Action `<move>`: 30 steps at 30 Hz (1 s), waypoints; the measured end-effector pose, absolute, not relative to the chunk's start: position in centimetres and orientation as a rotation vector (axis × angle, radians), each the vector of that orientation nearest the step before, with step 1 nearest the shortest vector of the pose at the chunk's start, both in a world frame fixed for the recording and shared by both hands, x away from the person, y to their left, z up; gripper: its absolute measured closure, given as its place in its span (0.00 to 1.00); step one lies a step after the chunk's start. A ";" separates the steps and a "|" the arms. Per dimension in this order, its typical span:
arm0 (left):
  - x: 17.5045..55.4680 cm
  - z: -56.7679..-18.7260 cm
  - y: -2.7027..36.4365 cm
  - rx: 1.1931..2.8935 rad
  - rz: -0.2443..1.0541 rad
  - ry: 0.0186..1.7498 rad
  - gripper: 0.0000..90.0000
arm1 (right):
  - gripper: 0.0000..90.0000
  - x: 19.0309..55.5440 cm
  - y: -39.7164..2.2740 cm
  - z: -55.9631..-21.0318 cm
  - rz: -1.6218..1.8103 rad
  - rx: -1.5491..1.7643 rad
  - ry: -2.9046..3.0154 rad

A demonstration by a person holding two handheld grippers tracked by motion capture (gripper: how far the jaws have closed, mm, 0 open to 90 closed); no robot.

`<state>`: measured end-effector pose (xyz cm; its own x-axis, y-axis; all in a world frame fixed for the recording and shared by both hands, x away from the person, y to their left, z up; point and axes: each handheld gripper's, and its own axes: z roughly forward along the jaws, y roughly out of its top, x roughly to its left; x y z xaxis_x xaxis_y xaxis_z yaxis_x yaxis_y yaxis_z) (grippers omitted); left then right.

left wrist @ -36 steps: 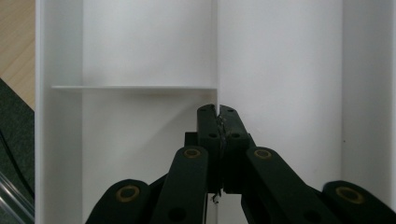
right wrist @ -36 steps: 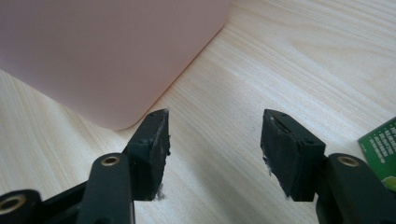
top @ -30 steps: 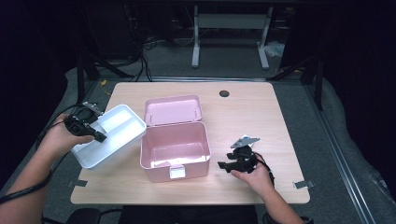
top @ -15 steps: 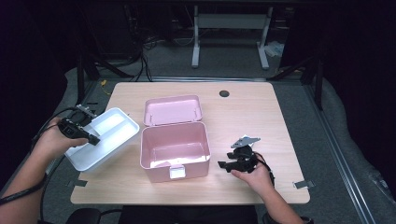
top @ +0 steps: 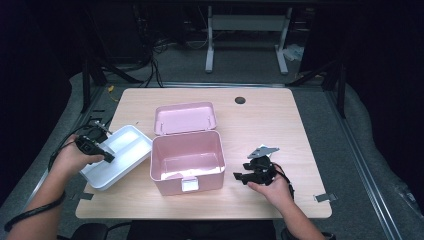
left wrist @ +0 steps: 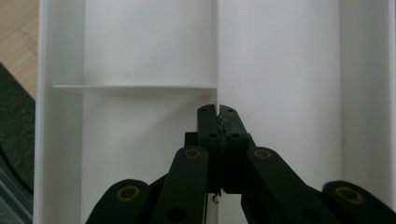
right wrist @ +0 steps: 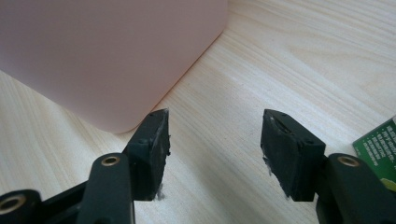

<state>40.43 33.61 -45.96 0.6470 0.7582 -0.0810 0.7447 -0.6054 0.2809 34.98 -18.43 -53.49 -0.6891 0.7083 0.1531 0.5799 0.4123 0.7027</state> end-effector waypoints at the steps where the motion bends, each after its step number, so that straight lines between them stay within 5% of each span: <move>1: 40.4 -46.0 33.6 2.579 0.067 1.208 0.99 | 0.47 35.0 -18.4 -53.5 1.138 1.149 2.495; 26: 39.6 -51.8 33.0 2.530 0.083 1.324 0.99 | 0.47 34.6 -18.4 -52.9 1.148 1.125 2.476; 30: 39.3 -52.0 33.1 2.477 0.076 1.328 0.92 | 0.46 34.5 -18.1 -52.5 1.117 1.094 2.473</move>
<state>39.29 33.10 -52.01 0.5645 0.8184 -0.1072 0.8009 -0.5118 0.3107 34.54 -18.07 -52.52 -0.7005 0.7065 0.1008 0.5428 0.4357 0.7180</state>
